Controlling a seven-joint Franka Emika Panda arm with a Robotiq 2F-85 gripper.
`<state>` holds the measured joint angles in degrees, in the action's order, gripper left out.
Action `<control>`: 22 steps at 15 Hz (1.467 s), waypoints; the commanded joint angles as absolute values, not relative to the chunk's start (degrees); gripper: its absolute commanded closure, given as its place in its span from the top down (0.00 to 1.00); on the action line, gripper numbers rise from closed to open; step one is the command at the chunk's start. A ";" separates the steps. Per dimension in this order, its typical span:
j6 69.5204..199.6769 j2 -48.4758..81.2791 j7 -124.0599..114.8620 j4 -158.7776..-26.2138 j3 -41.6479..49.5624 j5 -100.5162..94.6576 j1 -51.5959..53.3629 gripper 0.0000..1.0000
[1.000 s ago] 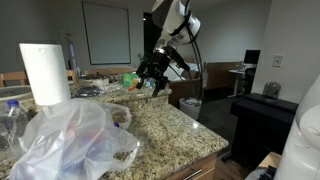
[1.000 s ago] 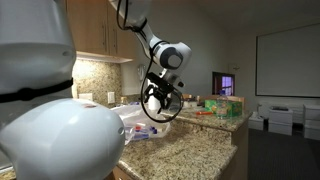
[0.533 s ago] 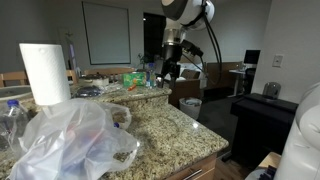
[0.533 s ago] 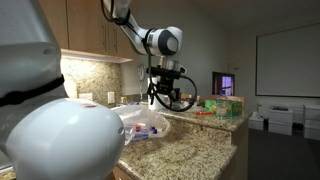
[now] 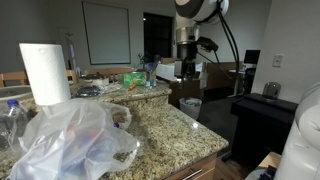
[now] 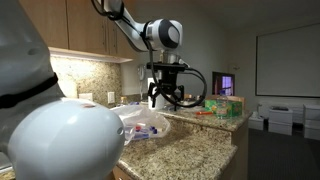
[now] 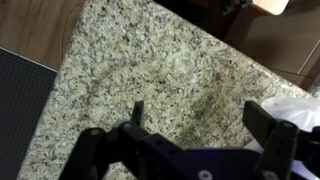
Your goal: Pick up the bottles on the counter and put them in the plastic bag
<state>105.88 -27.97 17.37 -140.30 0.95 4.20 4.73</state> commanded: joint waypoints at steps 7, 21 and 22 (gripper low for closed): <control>106.78 -40.50 8.57 -148.50 2.31 -2.25 -1.94 1.00; 102.79 -43.62 9.66 -150.27 4.65 1.02 -0.41 1.00; 102.79 -43.62 9.66 -150.27 4.65 1.03 -0.41 1.00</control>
